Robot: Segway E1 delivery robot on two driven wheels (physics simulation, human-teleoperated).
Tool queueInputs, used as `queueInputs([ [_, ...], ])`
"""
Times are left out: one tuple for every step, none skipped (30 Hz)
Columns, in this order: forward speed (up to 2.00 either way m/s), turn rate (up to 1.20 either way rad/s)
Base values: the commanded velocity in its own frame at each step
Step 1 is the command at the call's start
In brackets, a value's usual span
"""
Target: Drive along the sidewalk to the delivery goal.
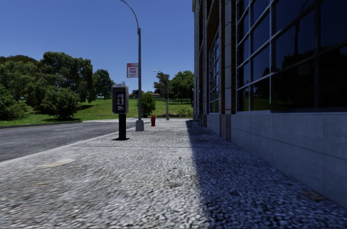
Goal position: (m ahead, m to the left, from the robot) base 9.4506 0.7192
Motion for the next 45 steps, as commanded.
queueInputs([
  [2.00,0.00],
  [2.00,0.00],
  [2.00,0.00],
  [2.00,0.00],
  [2.00,0.00],
  [2.00,0.00],
  [2.00,0.00],
  [2.00,0.00],
  [2.00,0.00],
  [2.00,0.00],
  [2.00,0.00],
  [2.00,0.00],
  [2.00,0.00],
  [2.00,0.00],
  [2.00,0.00],
  [2.00,0.00],
  [2.00,0.00],
  [2.00,0.00],
  [2.00,0.00],
  [2.00,0.00],
  [2.00,0.00],
  [2.00,0.00],
  [2.00,0.00],
  [2.00,0.00],
  [2.00,0.00],
  [2.00,0.00],
  [2.00,0.00],
  [2.00,0.00],
  [2.00,0.00],
  [2.00,0.00],
  [2.00,0.00],
  [2.00,0.00],
  [2.00,0.00],
  [2.00,0.00],
  [2.00,0.00],
  [2.00,0.00],
  [2.00,0.00],
  [2.00,0.00],
  [2.00,0.00],
  [2.00,0.00],
  [2.00,0.00],
  [2.00,0.00],
  [2.00,0.00],
  [2.00,0.00],
  [2.00,0.00],
])
